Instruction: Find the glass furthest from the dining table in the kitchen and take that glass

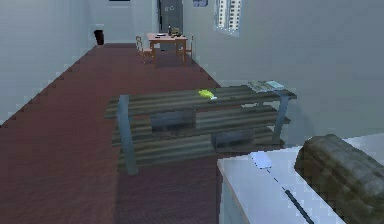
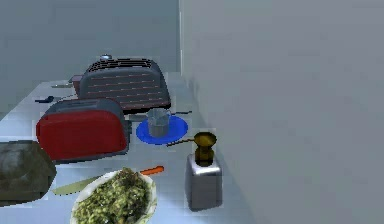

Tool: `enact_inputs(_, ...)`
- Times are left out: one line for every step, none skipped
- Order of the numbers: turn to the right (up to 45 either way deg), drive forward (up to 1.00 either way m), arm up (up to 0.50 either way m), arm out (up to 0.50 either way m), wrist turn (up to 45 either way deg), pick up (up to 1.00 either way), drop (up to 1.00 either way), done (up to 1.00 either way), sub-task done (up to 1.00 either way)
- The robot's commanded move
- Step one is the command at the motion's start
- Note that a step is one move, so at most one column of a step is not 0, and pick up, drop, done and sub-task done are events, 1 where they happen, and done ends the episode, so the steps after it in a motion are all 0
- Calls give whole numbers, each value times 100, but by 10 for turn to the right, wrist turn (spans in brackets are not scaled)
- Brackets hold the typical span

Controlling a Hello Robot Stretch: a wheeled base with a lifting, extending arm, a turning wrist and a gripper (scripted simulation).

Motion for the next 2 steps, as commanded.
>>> enact_inputs(0, 0, 50, 0, 0, 0, 0, 0, 0)
enact_inputs(0, 0, 38, 0, 0, 0, 0, 0, 0)
